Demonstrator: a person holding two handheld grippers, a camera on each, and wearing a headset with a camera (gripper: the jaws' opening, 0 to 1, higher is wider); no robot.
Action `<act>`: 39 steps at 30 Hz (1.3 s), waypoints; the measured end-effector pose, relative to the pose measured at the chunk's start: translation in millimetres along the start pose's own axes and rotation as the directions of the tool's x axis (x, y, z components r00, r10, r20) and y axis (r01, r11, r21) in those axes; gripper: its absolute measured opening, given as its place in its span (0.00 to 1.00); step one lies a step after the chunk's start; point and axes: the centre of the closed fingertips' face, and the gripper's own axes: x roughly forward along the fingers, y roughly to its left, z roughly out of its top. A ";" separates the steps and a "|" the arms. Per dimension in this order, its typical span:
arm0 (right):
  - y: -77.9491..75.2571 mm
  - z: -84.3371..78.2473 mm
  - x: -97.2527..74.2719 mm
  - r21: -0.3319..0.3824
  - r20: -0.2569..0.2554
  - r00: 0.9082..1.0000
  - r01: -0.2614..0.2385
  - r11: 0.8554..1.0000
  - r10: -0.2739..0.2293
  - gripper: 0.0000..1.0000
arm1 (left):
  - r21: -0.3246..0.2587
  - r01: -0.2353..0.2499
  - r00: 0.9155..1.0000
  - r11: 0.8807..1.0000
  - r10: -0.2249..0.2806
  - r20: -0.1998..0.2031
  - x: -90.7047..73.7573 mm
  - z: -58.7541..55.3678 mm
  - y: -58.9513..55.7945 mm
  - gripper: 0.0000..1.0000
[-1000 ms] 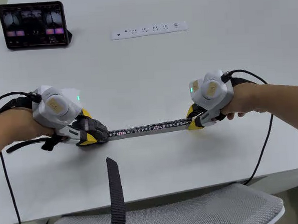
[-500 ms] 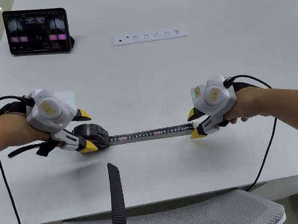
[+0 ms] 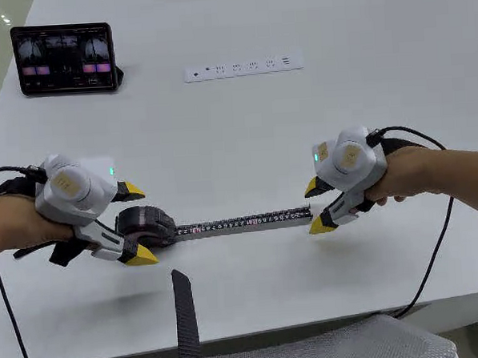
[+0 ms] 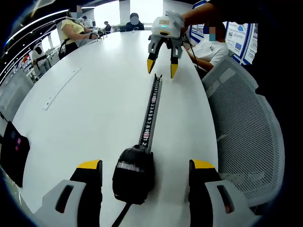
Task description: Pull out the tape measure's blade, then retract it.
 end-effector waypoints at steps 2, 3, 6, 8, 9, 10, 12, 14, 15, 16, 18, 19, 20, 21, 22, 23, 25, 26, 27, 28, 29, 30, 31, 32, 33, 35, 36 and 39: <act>0.0 1.2 -0.5 0.013 0.009 1.000 0.001 1.000 -0.002 0.41 | -0.011 -0.005 1.000 1.000 0.005 0.005 -0.4 0.8 0.5 0.74; 0.3 2.8 -1.7 0.023 0.015 1.000 0.005 1.000 -0.005 0.42 | -0.023 -0.008 1.000 1.000 0.008 0.009 -1.0 1.3 1.0 0.76; 1.1 4.5 -3.7 0.043 0.026 1.000 0.009 0.999 -0.010 0.46 | -0.054 -0.020 1.000 0.998 0.020 0.010 -1.3 0.5 3.6 0.80; 1.8 4.7 -4.5 0.055 0.033 0.999 0.008 0.998 -0.010 0.48 | -0.067 -0.027 1.000 0.997 0.027 0.007 -1.8 -0.5 4.3 0.82; 3.5 5.3 -5.3 0.057 0.036 0.999 0.000 0.998 -0.002 0.50 | -0.066 -0.026 1.000 0.997 0.027 0.008 -1.7 -0.5 4.3 0.83; 6.3 6.6 -5.5 0.067 0.046 0.999 -0.014 0.998 0.011 0.53 | -0.072 -0.029 1.000 0.997 0.030 0.006 -2.2 -1.2 4.3 0.84; 7.0 6.2 -5.6 0.073 0.043 0.999 -0.014 0.997 0.011 0.57 | -0.073 -0.031 0.999 0.997 0.032 0.007 -2.5 -1.3 4.3 0.87; 6.6 5.4 -4.9 0.070 0.041 0.999 -0.010 0.997 0.007 0.59 | -0.076 -0.025 1.000 0.997 0.026 0.013 -3.3 -0.5 2.4 0.89; 7.6 6.4 -5.0 0.081 0.047 0.999 -0.014 0.997 0.010 0.61 | -0.081 -0.027 0.999 0.996 0.028 0.016 -3.6 0.0 2.2 0.90; 7.3 5.8 -4.9 0.083 0.044 0.999 -0.012 0.996 0.008 0.63 | -0.086 -0.029 0.999 0.996 0.030 0.015 -3.7 -0.8 2.5 0.92; 7.2 5.4 -5.0 0.099 0.042 0.999 -0.012 0.995 0.007 0.69 | -0.100 -0.026 0.999 0.995 0.028 0.025 -4.3 0.5 1.5 0.96; 7.6 5.8 -4.9 0.112 0.047 0.999 -0.015 0.994 0.010 0.73 | -0.103 -0.027 0.999 0.994 0.030 0.027 -4.6 0.8 1.3 0.98; 8.1 5.6 -5.0 0.118 0.049 0.999 -0.020 0.993 0.015 0.76 | -0.101 -0.027 0.999 0.995 0.030 0.028 -5.0 1.0 0.7 0.99; 8.3 5.3 -5.4 0.117 0.050 0.999 -0.021 0.993 0.016 0.78 | -0.095 -0.027 0.999 0.995 0.030 0.030 -4.9 1.4 0.4 0.99; 8.8 5.2 -5.5 0.115 0.051 0.999 -0.023 0.993 0.017 0.80 | -0.095 -0.029 0.999 0.995 0.032 0.026 -4.9 0.6 0.6 0.99; 9.5 4.4 -6.1 0.115 0.051 0.999 -0.024 0.993 0.018 0.82 | -0.095 -0.029 0.999 0.995 0.031 0.026 -5.0 0.5 0.5 0.99; 9.6 3.3 -6.3 0.110 0.054 0.998 -0.020 0.994 0.014 0.89 | -0.101 -0.029 0.999 0.994 0.031 0.022 -5.3 0.0 0.1 0.99; 8.3 1.9 -6.0 0.103 0.049 0.999 -0.009 0.995 0.003 0.94 | -0.098 -0.042 0.999 0.994 0.044 0.024 -6.0 0.0 2.0 0.99; 7.5 1.6 -5.7 0.098 0.050 0.999 0.001 0.995 -0.006 0.99 | -0.091 -0.049 0.998 0.995 0.052 0.032 -6.2 1.3 3.5 0.99; 7.4 -0.3 -6.6 0.104 0.044 0.999 0.006 0.995 -0.010 0.99 | -0.079 -0.093 0.995 0.992 0.097 0.038 -8.5 2.6 11.0 0.99; 6.2 0.3 -6.6 0.104 0.054 0.998 0.010 0.994 -0.015 0.99 | -0.094 -0.095 0.994 0.991 0.099 0.047 -9.3 3.8 11.5 0.99; 5.5 -0.1 -6.9 0.107 0.059 0.998 0.014 0.994 -0.020 0.99 | -0.139 -0.116 0.990 0.984 0.126 0.068 -11.4 7.1 15.3 0.99; 5.5 0.0 -7.5 0.111 0.064 0.998 0.017 0.994 -0.024 0.99 | -0.153 -0.120 0.987 0.981 0.135 0.091 -12.4 10.7 17.0 0.99; 5.1 0.7 -8.1 0.116 0.074 0.997 0.023 0.993 -0.032 0.99 | -0.166 -0.125 0.984 0.978 0.144 0.107 -13.6 12.6 18.9 0.99; 5.0 0.7 -8.3 0.125 0.085 0.996 0.024 0.992 -0.035 0.99 | -0.186 -0.130 0.981 0.974 0.153 0.118 -14.8 13.4 19.9 0.99; 2.6 -0.6 -9.6 0.130 0.093 0.994 0.053 0.990 -0.065 0.99 | -0.198 -0.148 0.978 0.969 0.173 0.117 -16.1 10.9 21.7 0.99; 1.5 -0.5 -10.2 0.142 0.100 0.992 0.061 0.988 -0.075 0.99 | -0.200 -0.162 0.976 0.966 0.187 0.115 -16.6 9.1 23.2 0.99; 4.4 5.6 -14.0 0.196 0.158 0.983 0.056 0.979 -0.088 0.99 | -0.242 -0.207 0.965 0.948 0.239 0.109 -19.3 3.2 27.4 0.99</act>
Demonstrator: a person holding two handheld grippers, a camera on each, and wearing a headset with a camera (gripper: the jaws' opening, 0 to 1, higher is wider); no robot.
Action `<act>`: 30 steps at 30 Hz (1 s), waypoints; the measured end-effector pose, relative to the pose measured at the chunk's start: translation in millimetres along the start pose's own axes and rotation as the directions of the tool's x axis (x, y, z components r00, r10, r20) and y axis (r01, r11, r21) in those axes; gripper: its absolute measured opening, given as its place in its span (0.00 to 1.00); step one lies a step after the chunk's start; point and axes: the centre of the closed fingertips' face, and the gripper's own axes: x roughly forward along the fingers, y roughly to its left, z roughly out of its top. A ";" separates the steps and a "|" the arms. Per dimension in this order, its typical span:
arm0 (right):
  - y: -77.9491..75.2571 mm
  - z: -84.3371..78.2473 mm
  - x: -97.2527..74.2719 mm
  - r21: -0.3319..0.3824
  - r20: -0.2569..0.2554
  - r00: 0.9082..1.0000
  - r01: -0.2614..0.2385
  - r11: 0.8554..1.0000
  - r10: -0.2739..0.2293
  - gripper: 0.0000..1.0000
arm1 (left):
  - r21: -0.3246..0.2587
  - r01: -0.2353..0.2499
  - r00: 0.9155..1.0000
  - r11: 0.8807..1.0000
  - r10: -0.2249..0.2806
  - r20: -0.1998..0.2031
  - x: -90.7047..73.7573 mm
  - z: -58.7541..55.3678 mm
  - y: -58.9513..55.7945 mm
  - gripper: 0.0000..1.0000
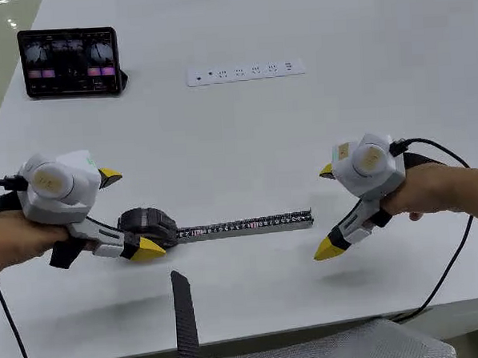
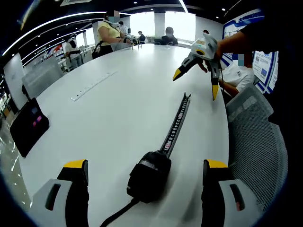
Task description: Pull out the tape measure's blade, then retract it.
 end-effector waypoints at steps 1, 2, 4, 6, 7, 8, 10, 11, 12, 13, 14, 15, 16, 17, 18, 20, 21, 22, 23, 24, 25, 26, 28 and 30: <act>-0.9 1.9 -1.4 0.026 0.024 1.000 0.011 1.000 -0.012 0.99 | -0.049 -0.013 1.000 0.999 0.013 0.009 -0.8 -1.9 1.2 0.99; -2.7 2.7 -2.7 0.035 0.036 0.999 0.024 0.999 -0.025 0.99 | -0.063 -0.020 1.000 0.998 0.021 0.020 -1.8 -2.4 1.9 0.99; -7.8 4.5 -5.6 0.058 0.082 0.994 0.063 0.996 -0.068 0.99 | -0.089 -0.050 0.997 0.995 0.055 0.060 -5.9 -1.2 6.2 0.99; -13.0 3.9 -10.2 0.096 0.121 0.986 0.103 0.990 -0.114 0.99 | -0.154 -0.054 0.992 0.987 0.070 0.103 -9.8 0.5 5.6 0.99; -15.0 4.2 -13.0 0.110 0.140 0.981 0.118 0.987 -0.133 0.99 | -0.158 -0.066 0.990 0.985 0.085 0.115 -11.6 0.5 7.5 0.99; -17.2 3.4 -16.6 0.132 0.153 0.976 0.135 0.982 -0.155 0.99 | -0.165 -0.074 0.989 0.984 0.094 0.118 -13.2 -1.3 7.6 0.99; -20.6 0.7 -24.8 0.152 0.175 0.965 0.172 0.973 -0.198 0.99 | -0.178 -0.085 0.985 0.980 0.109 0.130 -16.3 -4.2 7.1 0.99; -21.0 -2.0 -29.3 0.175 0.183 0.960 0.182 0.968 -0.214 0.99 | -0.186 -0.094 0.984 0.978 0.120 0.130 -17.6 -6.9 7.0 0.99; -20.3 -4.0 -32.0 0.196 0.186 0.958 0.183 0.963 -0.220 0.99 | -0.188 -0.104 0.983 0.977 0.130 0.132 -18.6 -8.6 7.1 0.99; -20.1 -6.8 -36.3 0.215 0.194 0.953 0.189 0.958 -0.231 0.99 | -0.196 -0.108 0.981 0.975 0.136 0.136 -20.1 -10.7 6.9 0.99; -20.9 -9.2 -39.0 0.218 0.195 0.950 0.198 0.956 -0.242 0.99 | -0.206 -0.112 0.980 0.972 0.143 0.139 -21.5 -11.8 6.7 0.99; -21.1 -11.6 -41.3 0.225 0.196 0.947 0.208 0.952 -0.253 0.99 | -0.210 -0.125 0.977 0.970 0.157 0.145 -23.1 -12.2 7.8 0.99; -19.6 -14.2 -44.5 0.241 0.200 0.943 0.214 0.947 -0.265 0.99 | -0.214 -0.138 0.974 0.967 0.171 0.147 -25.3 -14.1 8.3 0.99; -18.2 -15.9 -46.5 0.252 0.206 0.940 0.217 0.943 -0.271 0.99 | -0.226 -0.138 0.973 0.964 0.175 0.152 -26.5 -14.8 8.1 0.99; -15.8 -18.1 -48.4 0.269 0.211 0.937 0.219 0.938 -0.279 0.99 | -0.246 -0.146 0.969 0.958 0.188 0.160 -29.1 -15.9 8.2 0.99; -12.7 -22.4 -51.0 0.279 0.209 0.934 0.228 0.933 -0.291 0.99 | -0.258 -0.157 0.964 0.953 0.204 0.168 -32.4 -17.2 8.0 0.99; -10.7 -24.2 -53.9 0.294 0.216 0.928 0.234 0.927 -0.303 0.99 | -0.262 -0.176 0.960 0.949 0.224 0.167 -35.5 -19.0 8.8 0.99; -10.2 -24.8 -55.8 0.306 0.225 0.923 0.238 0.922 -0.313 0.99 | -0.270 -0.184 0.957 0.945 0.236 0.172 -38.0 -20.0 8.8 0.99; -8.6 -26.6 -57.5 0.321 0.228 0.919 0.241 0.916 -0.321 0.99 | -0.287 -0.183 0.953 0.940 0.241 0.183 -40.0 -19.7 7.6 0.99; -6.8 -29.6 -59.6 0.331 0.228 0.916 0.247 0.911 -0.331 0.99 | -0.297 -0.186 0.951 0.937 0.247 0.185 -42.0 -21.8 5.9 0.99; -5.1 -31.6 -61.1 0.337 0.228 0.913 0.252 0.907 -0.338 0.99 | -0.294 -0.192 0.949 0.936 0.253 0.186 -43.4 -23.3 4.9 0.99; -2.5 -34.1 -63.8 0.347 0.232 0.908 0.257 0.902 -0.348 0.99 | -0.281 -0.188 0.947 0.941 0.249 0.201 -44.5 -24.8 0.6 0.99; 2.2 -37.8 -66.9 0.367 0.240 0.904 0.253 0.895 -0.354 0.99 | -0.284 -0.171 0.952 0.944 0.232 0.198 -44.1 -29.7 -7.1 0.99; 7.1 -41.8 -67.1 0.367 0.235 0.906 0.251 0.896 -0.351 0.99 | -0.293 -0.169 0.954 0.941 0.231 0.193 -44.7 -34.0 -11.0 0.99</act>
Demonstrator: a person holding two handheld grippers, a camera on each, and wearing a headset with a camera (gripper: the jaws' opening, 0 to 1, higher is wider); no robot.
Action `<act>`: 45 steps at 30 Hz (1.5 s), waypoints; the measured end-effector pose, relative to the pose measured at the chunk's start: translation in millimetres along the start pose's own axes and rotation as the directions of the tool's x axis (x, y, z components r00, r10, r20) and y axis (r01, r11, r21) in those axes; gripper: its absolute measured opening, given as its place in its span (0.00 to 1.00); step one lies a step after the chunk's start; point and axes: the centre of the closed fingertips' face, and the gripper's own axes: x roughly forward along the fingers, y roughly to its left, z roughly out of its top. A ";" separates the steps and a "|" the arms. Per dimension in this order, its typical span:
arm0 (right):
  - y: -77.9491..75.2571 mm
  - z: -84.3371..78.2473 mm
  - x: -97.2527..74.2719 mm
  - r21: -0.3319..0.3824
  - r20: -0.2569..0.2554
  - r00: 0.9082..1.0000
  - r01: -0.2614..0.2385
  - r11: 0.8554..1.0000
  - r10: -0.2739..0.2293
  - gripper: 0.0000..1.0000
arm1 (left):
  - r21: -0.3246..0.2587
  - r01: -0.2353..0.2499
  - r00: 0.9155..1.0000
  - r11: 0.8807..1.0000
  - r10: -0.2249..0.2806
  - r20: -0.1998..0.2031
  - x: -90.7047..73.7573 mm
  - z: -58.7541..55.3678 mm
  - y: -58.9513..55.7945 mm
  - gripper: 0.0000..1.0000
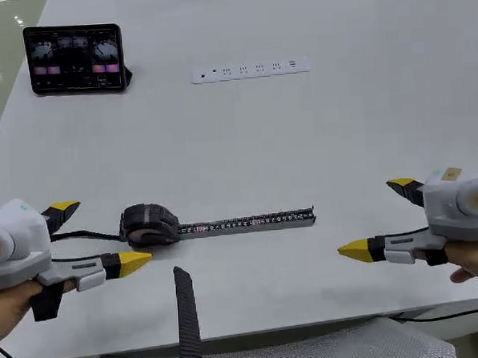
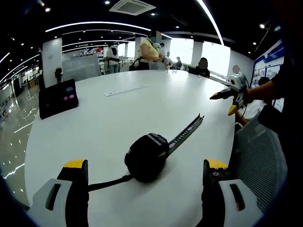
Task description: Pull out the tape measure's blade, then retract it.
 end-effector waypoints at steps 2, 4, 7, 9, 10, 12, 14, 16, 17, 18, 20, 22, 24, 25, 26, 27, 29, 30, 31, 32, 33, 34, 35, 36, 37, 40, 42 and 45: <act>3.1 -6.2 -4.4 -0.001 -0.007 1.000 -0.001 1.000 0.001 0.99 | -0.010 -0.014 1.000 1.000 0.014 0.005 -3.4 -3.1 0.5 0.99; 4.3 -10.0 -9.4 0.013 -0.002 1.000 0.003 1.000 -0.003 0.99 | -0.020 -0.022 1.000 1.000 0.022 0.009 -6.6 -5.6 -0.3 0.99; 4.5 -12.9 -17.1 0.033 0.016 1.000 0.017 0.999 -0.018 0.99 | -0.016 -0.037 0.999 0.999 0.037 0.010 -11.7 -9.8 1.4 0.99; 5.4 -16.3 -21.8 0.023 0.013 1.000 0.022 1.000 -0.022 0.99 | -0.016 -0.045 0.999 0.999 0.045 0.006 -15.5 -13.7 2.4 0.99; 5.1 -15.0 -23.9 0.007 0.025 0.999 0.028 1.000 -0.028 0.99 | -0.016 -0.048 0.999 0.999 0.048 0.004 -17.1 -15.5 3.0 0.99; 3.3 -18.9 -28.5 0.013 0.016 0.999 0.037 0.999 -0.038 0.99 | -0.018 -0.049 0.999 0.999 0.049 -0.003 -20.5 -19.4 3.1 0.99; 0.8 -23.8 -33.2 0.010 0.012 0.999 0.049 0.999 -0.049 0.99 | -0.014 -0.049 0.999 0.999 0.049 -0.002 -23.8 -21.6 3.2 0.99; -0.2 -27.0 -37.6 0.021 0.016 0.998 0.056 0.998 -0.057 0.99 | -0.019 -0.047 0.999 0.999 0.047 0.002 -26.5 -22.0 3.2 0.99; -0.2 -28.3 -39.0 0.023 0.016 0.998 0.059 0.998 -0.059 0.99 | -0.021 -0.046 0.999 0.999 0.046 -0.001 -27.0 -22.8 3.1 0.99; -0.9 -31.9 -40.7 0.030 0.010 0.998 0.063 0.998 -0.064 0.99 | -0.018 -0.048 0.999 0.999 0.048 -0.002 -27.9 -23.6 2.7 0.99; -1.3 -36.8 -42.7 0.039 -0.005 0.998 0.069 0.997 -0.069 0.99 | -0.016 -0.049 0.999 0.999 0.049 0.002 -28.2 -23.6 2.6 0.99; -3.4 -39.2 -45.0 0.053 -0.003 0.997 0.084 0.995 -0.083 0.99 | -0.017 -0.048 0.999 0.999 0.048 0.004 -28.2 -23.8 2.8 0.99; -4.4 -41.6 -47.7 0.060 -0.006 0.996 0.090 0.994 -0.089 0.99 | -0.020 -0.052 0.999 0.998 0.052 -0.006 -28.5 -25.5 3.6 0.99; -4.9 -42.2 -48.9 0.062 -0.004 0.996 0.091 0.994 -0.091 0.99 | -0.021 -0.053 0.999 0.998 0.053 -0.007 -28.4 -25.6 4.2 0.99; -6.4 -43.2 -50.1 0.064 -0.005 0.995 0.095 0.993 -0.095 0.99 | -0.024 -0.054 0.999 0.998 0.054 -0.003 -28.4 -25.1 4.8 0.99; -7.0 -44.0 -50.7 0.067 -0.009 0.995 0.096 0.993 -0.096 0.99 | -0.023 -0.056 0.998 0.998 0.055 -0.003 -28.4 -25.0 5.4 0.99; -7.2 -44.6 -52.1 0.059 -0.015 0.995 0.099 0.993 -0.098 0.99 | -0.003 -0.059 0.998 0.998 0.059 -0.005 -28.6 -24.5 6.8 0.99; -7.3 -44.5 -53.1 0.057 -0.017 0.995 0.097 0.994 -0.096 0.99 | -0.002 -0.060 0.998 0.998 0.060 -0.006 -28.4 -24.4 6.9 0.99; -7.6 -44.5 -54.2 0.060 -0.021 0.995 0.094 0.994 -0.093 0.99 | -0.011 -0.055 0.998 0.998 0.055 -0.003 -28.1 -23.6 6.8 0.99; -7.4 -44.2 -54.9 0.060 -0.025 0.995 0.094 0.994 -0.093 0.99 | -0.014 -0.054 0.999 0.998 0.054 0.000 -27.9 -22.9 6.9 0.99; -7.5 -43.9 -55.7 0.060 -0.024 0.995 0.093 0.994 -0.092 0.99 | -0.013 -0.055 0.998 0.998 0.055 -0.001 -27.8 -22.8 7.5 0.99; -7.4 -44.6 -55.8 0.062 -0.027 0.996 0.092 0.994 -0.091 0.99 | -0.012 -0.055 0.998 0.998 0.055 -0.008 -27.6 -23.6 7.7 0.99; -7.3 -44.9 -56.1 0.062 -0.029 0.995 0.092 0.994 -0.090 0.99 | -0.018 -0.053 0.999 0.998 0.053 -0.010 -27.2 -23.8 8.0 0.99; -7.7 -44.5 -56.8 0.060 -0.028 0.995 0.093 0.994 -0.091 0.99 | -0.026 -0.052 0.999 0.998 0.052 -0.012 -27.1 -23.7 8.3 0.99; -7.9 -44.0 -57.1 0.060 -0.026 0.995 0.093 0.994 -0.092 0.99 | -0.029 -0.058 0.998 0.998 0.057 -0.012 -27.2 -23.6 9.1 0.99; -8.1 -42.7 -58.2 0.051 -0.026 0.995 0.093 0.994 -0.092 0.99 | -0.020 -0.060 0.998 0.998 0.059 -0.010 -27.5 -22.4 9.7 0.99; -7.1 -43.0 -57.9 0.055 -0.027 0.996 0.088 0.995 -0.086 0.99 | -0.016 -0.070 0.997 0.997 0.070 -0.027 -27.5 -24.1 11.1 0.99; -6.3 -43.4 -57.4 0.034 -0.035 0.996 0.083 0.996 -0.082 0.99 | -0.022 -0.063 0.998 0.998 0.063 -0.025 -27.4 -22.9 9.0 0.99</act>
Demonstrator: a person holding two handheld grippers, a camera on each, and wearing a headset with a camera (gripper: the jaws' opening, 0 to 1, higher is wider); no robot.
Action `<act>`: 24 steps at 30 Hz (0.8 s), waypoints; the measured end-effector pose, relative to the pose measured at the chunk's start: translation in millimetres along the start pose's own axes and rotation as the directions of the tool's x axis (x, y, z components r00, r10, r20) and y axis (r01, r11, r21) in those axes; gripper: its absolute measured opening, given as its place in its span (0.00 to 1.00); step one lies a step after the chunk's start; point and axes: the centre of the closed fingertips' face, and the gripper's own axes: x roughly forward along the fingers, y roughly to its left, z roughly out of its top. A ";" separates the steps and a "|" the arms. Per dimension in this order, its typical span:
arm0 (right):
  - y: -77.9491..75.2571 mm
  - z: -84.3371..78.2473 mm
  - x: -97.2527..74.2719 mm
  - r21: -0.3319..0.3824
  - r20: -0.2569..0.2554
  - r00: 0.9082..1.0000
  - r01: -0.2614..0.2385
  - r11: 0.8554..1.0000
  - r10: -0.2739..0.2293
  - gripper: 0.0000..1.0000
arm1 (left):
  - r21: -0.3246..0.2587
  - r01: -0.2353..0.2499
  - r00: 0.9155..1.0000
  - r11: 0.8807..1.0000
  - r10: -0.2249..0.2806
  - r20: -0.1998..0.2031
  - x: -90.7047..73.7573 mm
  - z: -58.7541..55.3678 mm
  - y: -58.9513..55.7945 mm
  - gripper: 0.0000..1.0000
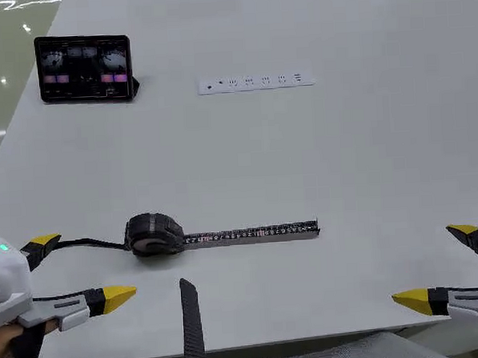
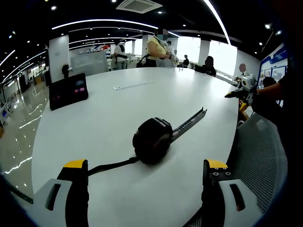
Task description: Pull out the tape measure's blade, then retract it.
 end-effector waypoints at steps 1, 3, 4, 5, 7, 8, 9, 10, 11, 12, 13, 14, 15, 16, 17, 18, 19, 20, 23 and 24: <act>-0.1 0.5 0.0 0.000 -0.001 1.000 -0.001 1.000 0.001 0.99 | 0.027 -0.007 1.000 1.000 0.008 -0.019 -0.1 -2.5 1.0 0.99; -1.3 2.0 0.4 0.019 -0.004 1.000 -0.005 1.000 0.005 0.99 | 0.014 0.002 1.000 1.000 -0.002 -0.013 0.4 -1.8 -0.4 0.99; -1.6 2.8 0.3 0.023 -0.003 1.000 -0.006 1.000 0.006 0.99 | 0.013 -0.003 1.000 1.000 0.004 -0.011 0.5 -1.1 0.1 0.99; -2.2 4.2 0.3 0.020 0.000 1.000 -0.005 1.000 0.005 0.99 | 0.011 -0.007 1.000 1.000 0.007 -0.011 0.7 -0.4 0.2 0.99; -4.0 7.9 0.9 0.010 0.004 1.000 0.002 1.000 -0.002 0.99 | 0.009 -0.011 1.000 1.000 0.011 -0.001 1.5 2.9 -0.4 0.99; -4.1 9.2 1.2 0.009 0.003 1.000 0.000 1.000 0.000 0.99 | 0.010 -0.015 1.000 1.000 0.015 -0.001 1.9 4.2 -0.5 0.99; -3.7 11.6 1.3 0.003 0.003 1.000 -0.004 1.000 0.004 0.99 | 0.007 -0.015 1.000 1.000 0.015 0.000 2.6 5.9 -1.3 0.99; -3.6 13.6 1.3 -0.003 0.005 1.000 -0.005 1.000 0.005 0.99 | 0.004 -0.013 1.000 1.000 0.013 0.003 3.0 7.4 -2.3 0.99; -4.2 16.4 1.3 -0.011 0.006 1.000 -0.006 1.000 0.006 0.99 | 0.001 -0.017 1.000 1.000 0.017 0.004 4.0 9.5 -3.0 0.99; -4.6 18.0 1.2 -0.015 0.006 1.000 -0.007 1.000 0.008 0.99 | 0.001 -0.020 1.000 1.000 0.020 0.003 4.6 10.4 -3.4 0.99; -5.5 19.5 1.1 -0.017 0.005 1.000 -0.008 1.000 0.008 0.99 | 0.002 -0.020 1.000 1.000 0.020 0.002 5.1 11.5 -4.5 0.99; -6.6 22.5 0.4 -0.022 0.010 1.000 -0.009 1.000 0.009 0.99 | 0.003 -0.019 1.000 1.000 0.019 0.001 5.9 13.3 -6.3 0.99; -7.5 24.7 -0.4 -0.024 0.013 1.000 -0.008 1.000 0.008 0.99 | 0.004 -0.018 1.000 1.000 0.018 0.003 6.3 14.7 -7.5 0.99; -8.7 26.9 -1.2 -0.021 0.011 1.000 -0.006 1.000 0.006 0.99 | 0.003 -0.018 1.000 1.000 0.018 0.005 7.4 16.6 -8.9 0.99; -9.8 27.6 -1.2 -0.022 0.008 1.000 -0.006 1.000 0.006 0.99 | 0.000 -0.020 1.000 1.000 0.020 0.003 8.5 17.5 -9.4 0.99; -11.0 28.1 -1.1 -0.027 0.004 1.000 -0.004 1.000 0.004 0.99 | -0.005 -0.021 1.000 1.000 0.021 0.005 9.9 18.9 -11.1 0.99; -11.6 28.2 -0.8 -0.036 0.001 1.000 -0.003 0.999 0.004 0.99 | -0.007 -0.020 1.000 1.000 0.020 0.005 11.1 19.5 -12.6 0.99; -12.2 28.3 -0.6 -0.046 -0.003 1.000 -0.004 0.999 0.004 0.99 | -0.007 -0.022 1.000 1.000 0.022 0.001 12.7 19.4 -13.7 0.99; -14.1 28.7 1.0 -0.067 -0.021 1.000 -0.006 0.998 0.005 0.99 | 0.008 -0.035 0.999 0.999 0.035 -0.012 17.3 18.2 -16.6 0.99; -14.5 29.4 1.3 -0.074 -0.027 1.000 -0.009 0.997 0.007 0.99 | 0.004 -0.039 0.999 0.999 0.039 -0.016 19.0 17.8 -17.9 0.99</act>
